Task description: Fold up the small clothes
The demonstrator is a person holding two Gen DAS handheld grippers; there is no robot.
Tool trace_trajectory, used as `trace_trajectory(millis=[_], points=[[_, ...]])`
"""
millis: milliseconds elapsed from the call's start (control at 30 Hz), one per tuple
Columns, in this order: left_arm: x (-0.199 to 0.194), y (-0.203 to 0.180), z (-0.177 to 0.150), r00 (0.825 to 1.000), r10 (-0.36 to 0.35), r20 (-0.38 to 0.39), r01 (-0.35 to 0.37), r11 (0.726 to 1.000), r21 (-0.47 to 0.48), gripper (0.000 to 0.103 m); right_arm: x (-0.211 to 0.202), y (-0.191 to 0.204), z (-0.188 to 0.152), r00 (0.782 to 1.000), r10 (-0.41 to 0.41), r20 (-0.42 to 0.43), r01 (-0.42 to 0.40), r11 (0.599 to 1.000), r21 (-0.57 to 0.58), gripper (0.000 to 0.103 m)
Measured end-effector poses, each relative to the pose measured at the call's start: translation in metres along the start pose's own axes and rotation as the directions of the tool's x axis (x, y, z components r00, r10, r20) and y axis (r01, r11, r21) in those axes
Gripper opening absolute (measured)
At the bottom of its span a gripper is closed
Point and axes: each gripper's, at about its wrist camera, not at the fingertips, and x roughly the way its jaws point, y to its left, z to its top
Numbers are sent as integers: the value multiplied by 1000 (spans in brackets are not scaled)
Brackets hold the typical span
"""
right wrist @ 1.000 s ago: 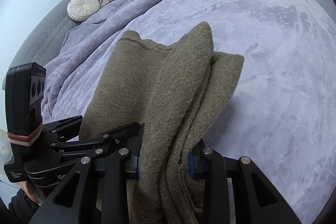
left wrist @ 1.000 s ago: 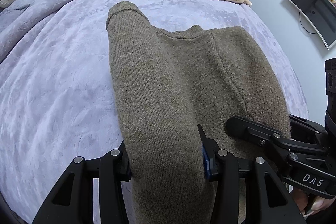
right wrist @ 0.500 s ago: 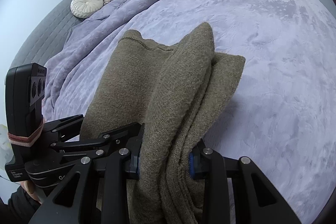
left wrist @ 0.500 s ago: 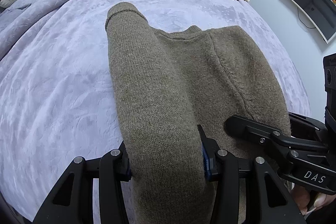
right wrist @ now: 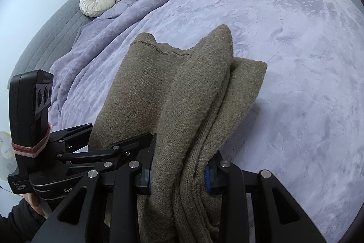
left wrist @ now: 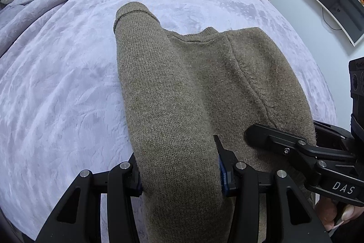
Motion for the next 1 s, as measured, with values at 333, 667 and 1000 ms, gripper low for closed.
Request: trace_trajectory(millis=[333, 667, 1000], points=[[19, 24, -18, 999, -33, -10, 33, 999, -42, 68, 22, -27, -15, 998, 59, -24, -57, 997, 52, 36], [-16, 43, -31, 999, -7, 54, 12, 996, -83, 87, 1, -69, -24, 996, 74, 45, -82, 975, 208, 58], [2, 10, -44, 996, 87, -31, -87, 996, 22, 87, 20, -34, 22, 979, 198, 48, -199, 980, 27, 59]])
